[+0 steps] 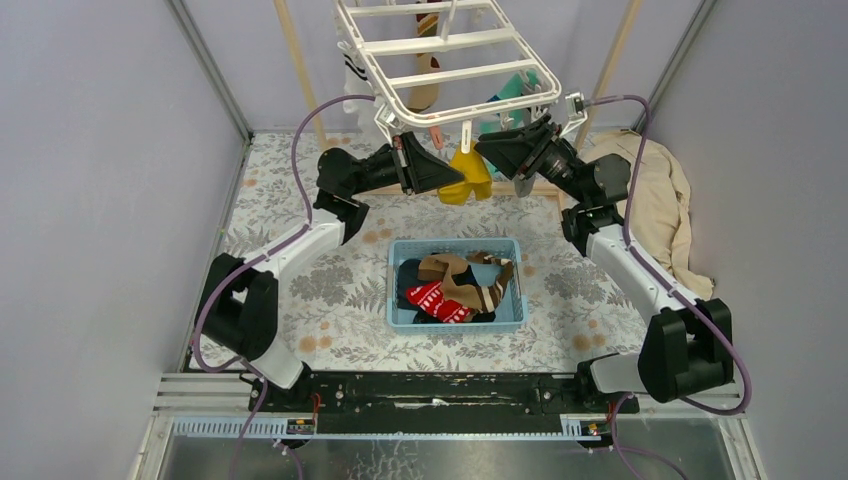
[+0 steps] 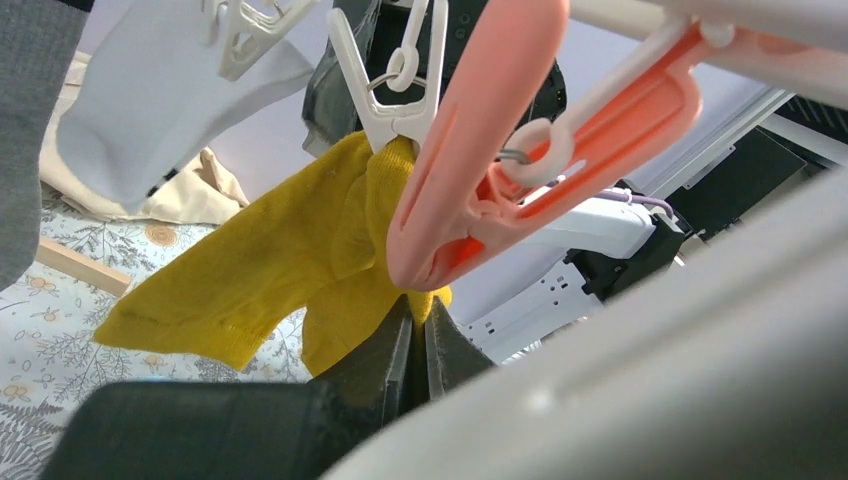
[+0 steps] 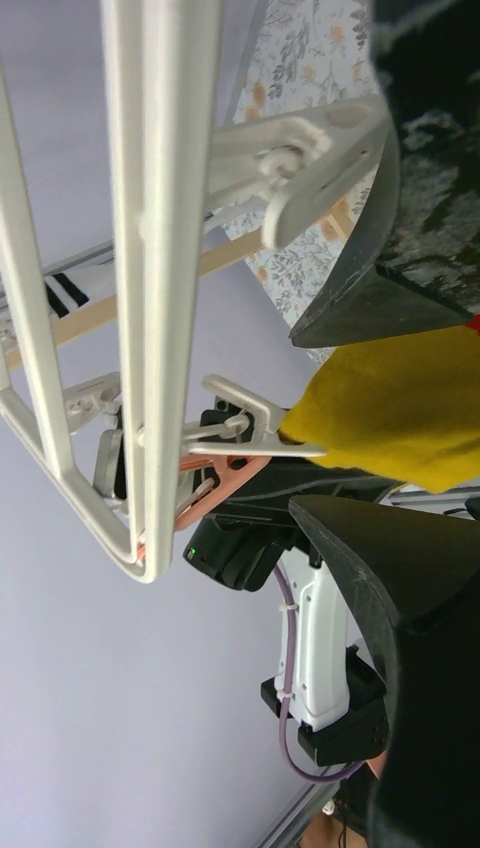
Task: Remove the socks clipped to the hanger
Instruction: Remove the sock from the hanger.
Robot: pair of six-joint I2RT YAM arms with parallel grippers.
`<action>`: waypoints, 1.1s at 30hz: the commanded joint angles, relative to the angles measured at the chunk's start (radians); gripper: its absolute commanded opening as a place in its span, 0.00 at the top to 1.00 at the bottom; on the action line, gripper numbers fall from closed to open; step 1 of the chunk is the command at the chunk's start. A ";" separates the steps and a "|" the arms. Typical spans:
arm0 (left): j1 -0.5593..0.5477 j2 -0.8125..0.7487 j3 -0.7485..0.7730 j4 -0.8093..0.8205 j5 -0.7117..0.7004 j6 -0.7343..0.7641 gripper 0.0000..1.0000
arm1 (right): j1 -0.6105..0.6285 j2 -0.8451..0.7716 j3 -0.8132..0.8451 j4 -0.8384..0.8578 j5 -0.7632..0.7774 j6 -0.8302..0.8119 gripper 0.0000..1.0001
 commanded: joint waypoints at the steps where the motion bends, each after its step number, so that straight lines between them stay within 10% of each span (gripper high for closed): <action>1: 0.009 0.020 0.029 0.051 0.049 -0.020 0.89 | 0.005 0.013 0.061 0.149 0.026 0.057 0.37; 33: 0.011 0.062 0.056 0.107 0.070 -0.074 0.91 | 0.053 0.098 0.147 0.115 0.089 0.040 0.41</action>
